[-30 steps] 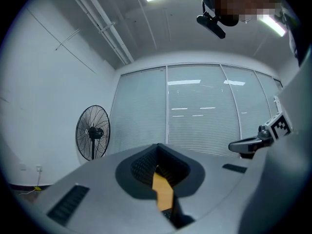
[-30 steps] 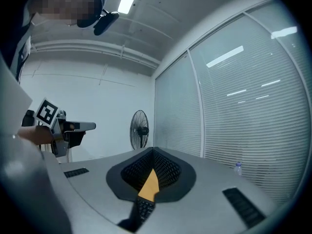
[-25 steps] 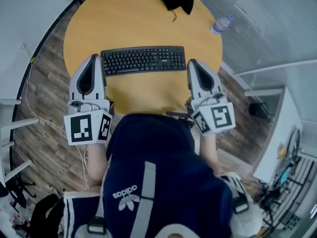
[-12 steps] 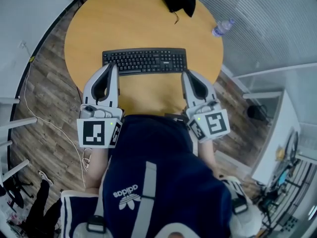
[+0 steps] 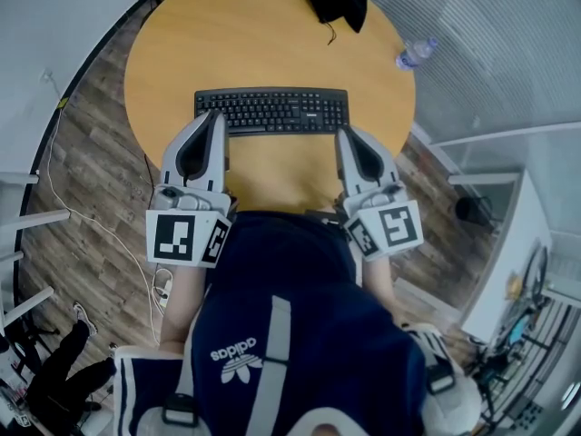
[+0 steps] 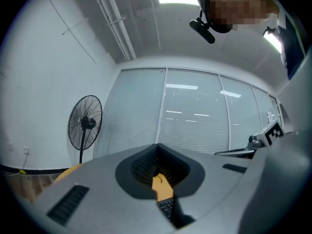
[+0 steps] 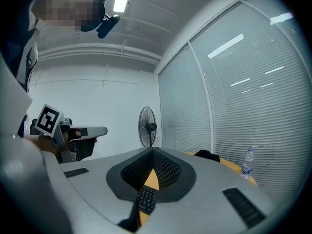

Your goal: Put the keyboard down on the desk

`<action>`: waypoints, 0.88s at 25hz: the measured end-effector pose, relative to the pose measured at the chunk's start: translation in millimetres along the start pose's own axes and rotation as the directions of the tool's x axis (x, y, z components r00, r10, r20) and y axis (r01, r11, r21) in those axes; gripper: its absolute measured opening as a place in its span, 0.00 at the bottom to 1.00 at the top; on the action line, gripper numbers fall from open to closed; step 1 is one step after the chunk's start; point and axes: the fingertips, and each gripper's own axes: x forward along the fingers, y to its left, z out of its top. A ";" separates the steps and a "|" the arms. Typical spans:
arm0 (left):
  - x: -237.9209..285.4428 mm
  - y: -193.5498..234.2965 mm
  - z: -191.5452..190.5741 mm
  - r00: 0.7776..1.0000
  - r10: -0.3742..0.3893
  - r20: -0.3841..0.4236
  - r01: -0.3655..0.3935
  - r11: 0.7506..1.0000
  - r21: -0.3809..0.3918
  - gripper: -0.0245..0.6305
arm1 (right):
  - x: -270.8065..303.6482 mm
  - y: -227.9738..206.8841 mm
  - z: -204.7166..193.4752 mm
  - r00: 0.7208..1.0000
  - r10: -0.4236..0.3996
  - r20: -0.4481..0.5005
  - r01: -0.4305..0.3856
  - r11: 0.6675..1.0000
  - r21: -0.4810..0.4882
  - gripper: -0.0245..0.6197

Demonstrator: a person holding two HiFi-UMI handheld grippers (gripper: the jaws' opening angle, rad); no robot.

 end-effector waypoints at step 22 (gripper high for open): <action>14.3 7.2 -20.6 0.992 0.081 -0.100 -0.076 0.996 0.052 0.04 | 17.1 -3.4 -2.1 0.999 0.029 -0.032 -0.030 0.999 -0.041 0.04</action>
